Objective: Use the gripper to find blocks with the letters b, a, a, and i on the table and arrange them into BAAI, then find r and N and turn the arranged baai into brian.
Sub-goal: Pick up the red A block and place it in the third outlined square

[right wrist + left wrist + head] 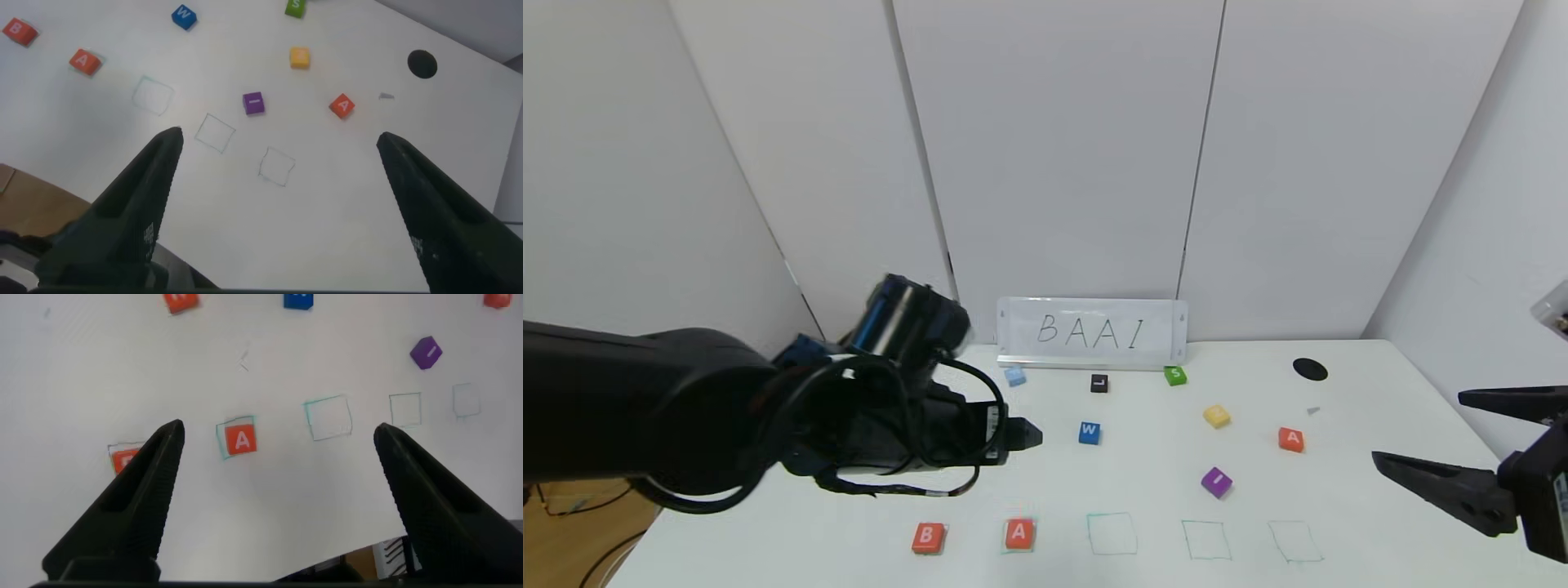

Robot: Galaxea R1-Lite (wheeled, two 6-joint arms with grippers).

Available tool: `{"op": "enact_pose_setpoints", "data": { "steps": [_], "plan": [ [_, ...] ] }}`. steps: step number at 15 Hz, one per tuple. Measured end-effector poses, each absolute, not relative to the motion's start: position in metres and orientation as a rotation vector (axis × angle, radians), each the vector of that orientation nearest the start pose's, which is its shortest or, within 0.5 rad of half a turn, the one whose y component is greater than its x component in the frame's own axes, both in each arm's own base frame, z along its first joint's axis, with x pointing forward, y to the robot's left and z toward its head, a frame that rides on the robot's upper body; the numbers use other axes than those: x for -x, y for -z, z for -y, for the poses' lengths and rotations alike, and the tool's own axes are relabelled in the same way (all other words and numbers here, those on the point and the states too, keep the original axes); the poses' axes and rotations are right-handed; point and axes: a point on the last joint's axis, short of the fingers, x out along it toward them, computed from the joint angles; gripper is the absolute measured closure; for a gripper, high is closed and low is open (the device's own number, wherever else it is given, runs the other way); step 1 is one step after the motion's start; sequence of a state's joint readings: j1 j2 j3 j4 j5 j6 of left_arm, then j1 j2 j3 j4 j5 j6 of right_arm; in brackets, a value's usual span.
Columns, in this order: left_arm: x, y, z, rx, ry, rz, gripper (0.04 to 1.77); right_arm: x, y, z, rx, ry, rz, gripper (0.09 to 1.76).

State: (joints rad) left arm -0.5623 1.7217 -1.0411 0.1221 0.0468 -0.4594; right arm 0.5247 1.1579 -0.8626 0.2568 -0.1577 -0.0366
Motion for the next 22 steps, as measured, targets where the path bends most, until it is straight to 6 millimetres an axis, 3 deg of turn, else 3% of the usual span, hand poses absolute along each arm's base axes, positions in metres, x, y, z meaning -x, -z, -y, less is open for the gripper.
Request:
{"op": "enact_pose_setpoints", "data": {
  "steps": [5,11,15,22],
  "plan": [
    [-0.228,-0.211,0.128,0.184,0.366,-0.770,0.13,-0.144,-0.243,-0.089,0.195,-0.335,-0.538,0.14],
    [-0.217,-0.234,0.103,0.177,0.386,-0.696,0.11,-0.200,-0.243,-0.098,0.062,-0.170,-0.685,0.14],
    [-0.210,-0.244,0.094,0.176,0.380,-0.652,0.11,-0.242,-0.224,-0.098,-0.003,-0.047,-0.815,0.14],
    [-0.200,-0.252,0.062,0.114,0.408,-0.674,0.10,-0.303,-0.174,-0.072,-0.074,0.136,-0.982,0.14]
  ]
}}
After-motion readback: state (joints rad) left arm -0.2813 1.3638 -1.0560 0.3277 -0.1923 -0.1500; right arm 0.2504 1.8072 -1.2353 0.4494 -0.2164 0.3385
